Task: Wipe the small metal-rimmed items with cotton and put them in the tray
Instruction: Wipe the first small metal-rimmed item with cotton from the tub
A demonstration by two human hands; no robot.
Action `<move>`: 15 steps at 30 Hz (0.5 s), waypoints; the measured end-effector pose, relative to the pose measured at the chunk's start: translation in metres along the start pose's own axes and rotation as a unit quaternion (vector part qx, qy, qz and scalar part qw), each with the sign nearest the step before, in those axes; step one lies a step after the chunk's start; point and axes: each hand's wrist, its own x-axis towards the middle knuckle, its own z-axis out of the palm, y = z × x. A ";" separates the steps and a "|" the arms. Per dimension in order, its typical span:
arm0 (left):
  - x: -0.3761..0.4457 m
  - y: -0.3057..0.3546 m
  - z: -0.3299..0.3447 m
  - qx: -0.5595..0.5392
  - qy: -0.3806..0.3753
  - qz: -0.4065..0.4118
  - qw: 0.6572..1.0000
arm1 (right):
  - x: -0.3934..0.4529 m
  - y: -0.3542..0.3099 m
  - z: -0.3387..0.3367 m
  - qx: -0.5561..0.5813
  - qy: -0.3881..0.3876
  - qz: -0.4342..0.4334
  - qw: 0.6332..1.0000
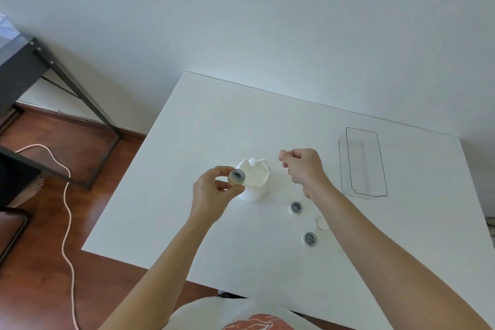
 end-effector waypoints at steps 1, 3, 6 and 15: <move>0.001 0.002 0.001 0.001 -0.001 0.000 1.000 | -0.003 -0.003 0.000 0.003 -0.002 -0.009 1.000; 0.004 0.006 0.003 0.001 -0.002 0.000 1.000 | -0.008 -0.006 0.000 -0.005 0.002 -0.034 0.999; 0.006 0.012 0.004 -0.002 -0.003 0.000 1.000 | -0.016 -0.008 0.004 -0.048 0.026 -0.094 0.994; 0.008 0.021 0.003 -0.021 -0.011 -0.009 1.000 | -0.045 -0.001 0.010 -0.207 0.058 -0.448 0.868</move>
